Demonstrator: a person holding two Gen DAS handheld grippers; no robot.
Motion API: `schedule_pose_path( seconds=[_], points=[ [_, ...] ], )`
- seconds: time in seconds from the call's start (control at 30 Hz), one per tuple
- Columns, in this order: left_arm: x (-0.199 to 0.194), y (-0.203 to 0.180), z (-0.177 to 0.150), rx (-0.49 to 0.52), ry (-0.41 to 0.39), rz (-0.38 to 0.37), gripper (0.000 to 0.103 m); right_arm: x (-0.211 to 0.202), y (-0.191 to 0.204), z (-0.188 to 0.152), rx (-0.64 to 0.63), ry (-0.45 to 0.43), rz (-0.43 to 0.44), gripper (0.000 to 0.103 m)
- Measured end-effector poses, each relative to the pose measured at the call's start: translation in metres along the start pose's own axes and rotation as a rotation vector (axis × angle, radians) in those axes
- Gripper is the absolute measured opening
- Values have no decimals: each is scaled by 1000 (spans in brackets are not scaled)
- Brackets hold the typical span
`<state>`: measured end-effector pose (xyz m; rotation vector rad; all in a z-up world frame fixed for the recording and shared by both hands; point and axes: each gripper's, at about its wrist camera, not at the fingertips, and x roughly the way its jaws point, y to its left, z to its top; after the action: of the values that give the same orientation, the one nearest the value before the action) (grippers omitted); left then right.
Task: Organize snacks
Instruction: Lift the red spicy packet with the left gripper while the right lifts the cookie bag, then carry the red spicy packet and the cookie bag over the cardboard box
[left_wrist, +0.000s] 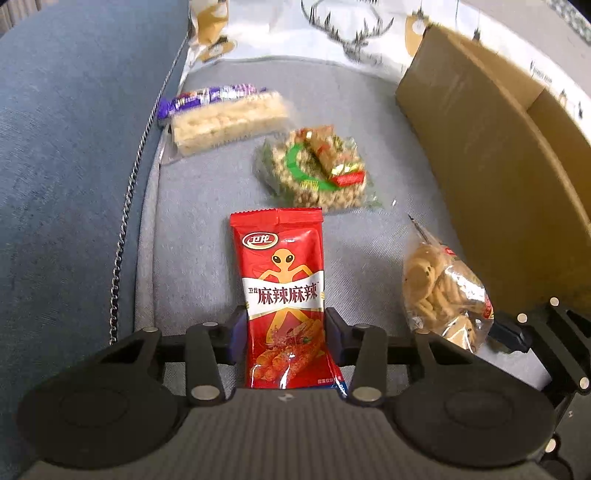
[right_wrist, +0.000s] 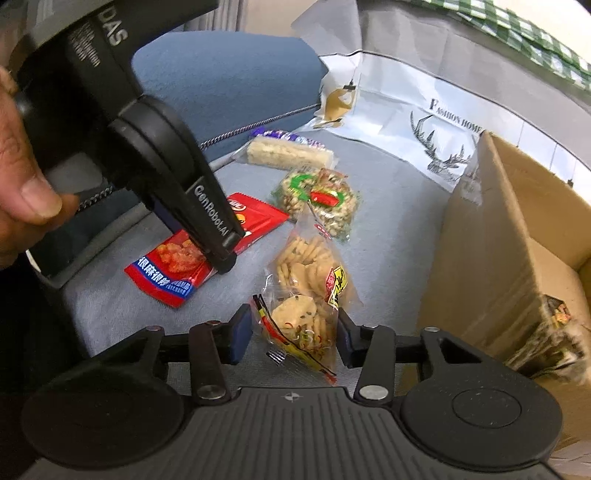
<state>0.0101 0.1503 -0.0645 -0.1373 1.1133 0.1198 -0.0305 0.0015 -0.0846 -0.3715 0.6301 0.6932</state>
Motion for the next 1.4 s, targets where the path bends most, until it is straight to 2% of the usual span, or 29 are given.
schedule_pose_path(
  seconds=[0.4, 0.6, 0.83, 1.1, 1.4],
  points=[
    [-40, 4, -8, -19, -184, -102, 48, -36, 3, 5, 10, -81, -27, 47],
    [-54, 1, -13, -14, -249, -106, 48, -53, 12, 0, -1, -106, -35, 47],
    [-60, 0, -14, -14, -277, -131, 48, -75, 12, -2, 10, -147, -51, 47],
    [-64, 3, -17, -21, -308, -148, 48, -116, 6, 3, 32, -236, -48, 47],
    [-75, 3, -24, -22, -383, -163, 48, -162, -33, 20, 80, -366, -84, 48]
  ],
)
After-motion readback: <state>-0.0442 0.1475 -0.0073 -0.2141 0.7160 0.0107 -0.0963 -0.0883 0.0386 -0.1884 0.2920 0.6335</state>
